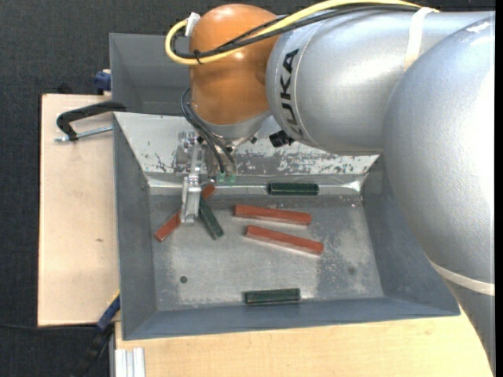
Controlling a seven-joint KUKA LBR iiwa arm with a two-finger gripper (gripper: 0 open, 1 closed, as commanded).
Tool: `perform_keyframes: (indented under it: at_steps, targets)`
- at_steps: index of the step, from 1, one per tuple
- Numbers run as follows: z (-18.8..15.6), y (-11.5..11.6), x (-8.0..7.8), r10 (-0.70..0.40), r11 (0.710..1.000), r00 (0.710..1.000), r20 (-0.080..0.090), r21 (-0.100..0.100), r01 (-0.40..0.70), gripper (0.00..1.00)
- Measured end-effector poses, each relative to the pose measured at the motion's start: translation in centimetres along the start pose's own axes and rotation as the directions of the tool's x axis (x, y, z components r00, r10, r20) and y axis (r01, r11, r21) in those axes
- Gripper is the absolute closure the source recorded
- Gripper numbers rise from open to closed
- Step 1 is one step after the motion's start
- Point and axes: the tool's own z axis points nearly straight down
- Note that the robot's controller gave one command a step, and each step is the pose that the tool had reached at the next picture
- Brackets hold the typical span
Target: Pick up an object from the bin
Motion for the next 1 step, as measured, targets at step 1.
perform_keyframes:
  at_steps: [1]
  targets:
    - [0.0, 0.0, 0.0, 0.0, 1.0, 1.0, 0.0, 0.0, 0.0, 0.0]
